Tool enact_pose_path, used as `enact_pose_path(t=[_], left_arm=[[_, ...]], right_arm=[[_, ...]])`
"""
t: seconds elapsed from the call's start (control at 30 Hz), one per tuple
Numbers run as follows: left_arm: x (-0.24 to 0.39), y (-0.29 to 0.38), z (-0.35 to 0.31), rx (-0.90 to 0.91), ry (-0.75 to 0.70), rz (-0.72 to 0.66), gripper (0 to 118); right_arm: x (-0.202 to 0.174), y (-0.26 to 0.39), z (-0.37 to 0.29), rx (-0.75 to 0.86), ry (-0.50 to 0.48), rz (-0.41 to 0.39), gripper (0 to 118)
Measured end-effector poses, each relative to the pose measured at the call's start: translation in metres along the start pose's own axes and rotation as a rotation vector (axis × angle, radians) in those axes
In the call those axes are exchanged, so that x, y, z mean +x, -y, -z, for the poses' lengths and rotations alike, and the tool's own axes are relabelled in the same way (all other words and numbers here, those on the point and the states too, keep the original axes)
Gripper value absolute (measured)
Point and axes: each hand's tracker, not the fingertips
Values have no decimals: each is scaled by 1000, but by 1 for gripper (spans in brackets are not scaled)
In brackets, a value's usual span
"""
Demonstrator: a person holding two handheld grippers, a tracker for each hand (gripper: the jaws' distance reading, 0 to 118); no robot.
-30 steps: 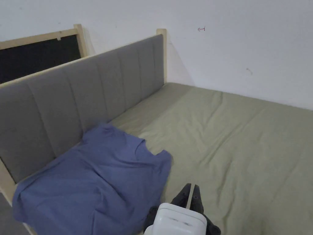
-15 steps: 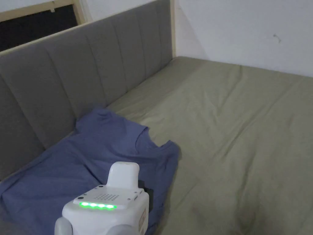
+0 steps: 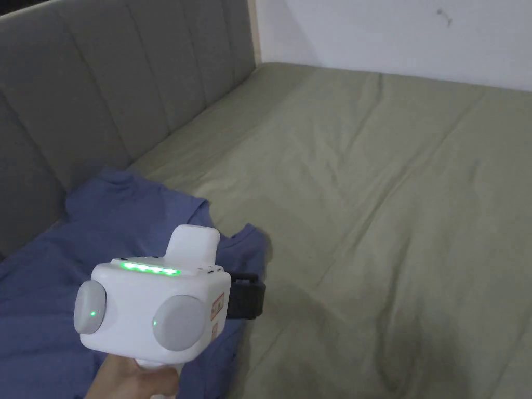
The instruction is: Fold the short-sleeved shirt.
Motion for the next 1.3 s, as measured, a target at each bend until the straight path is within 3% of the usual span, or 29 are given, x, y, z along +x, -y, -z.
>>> enact_pose_path(t=[0.47,0.73,1.07,1.13,1.17,1.2,1.23,1.27,1.3], left_arm=[[-16,-7,61,-122,-139,-271,111],[4,3,73,-136,-151,-262,111],[3,31,98,-126,-171,-238,118],[5,25,90,-128,-164,-268,108],[7,24,83,-93,-154,-282,94],[8,22,74,-48,-182,-279,58],[10,22,68,-1,-239,-261,8],[12,22,67,20,-357,-232,10],[10,23,70,-16,-266,-227,10]], right_arm=[[-5,5,25,-30,-85,-14,12],[-14,5,27,-36,-111,-50,12],[-13,8,31,-54,-109,-30,12],[-13,9,30,-57,-109,-26,12],[-13,9,28,-56,-108,-24,12],[-13,9,27,-55,-107,-23,12],[-12,8,26,-55,-106,-21,12],[-11,7,24,-56,-109,-15,12],[-10,7,22,-55,-111,-10,12]])
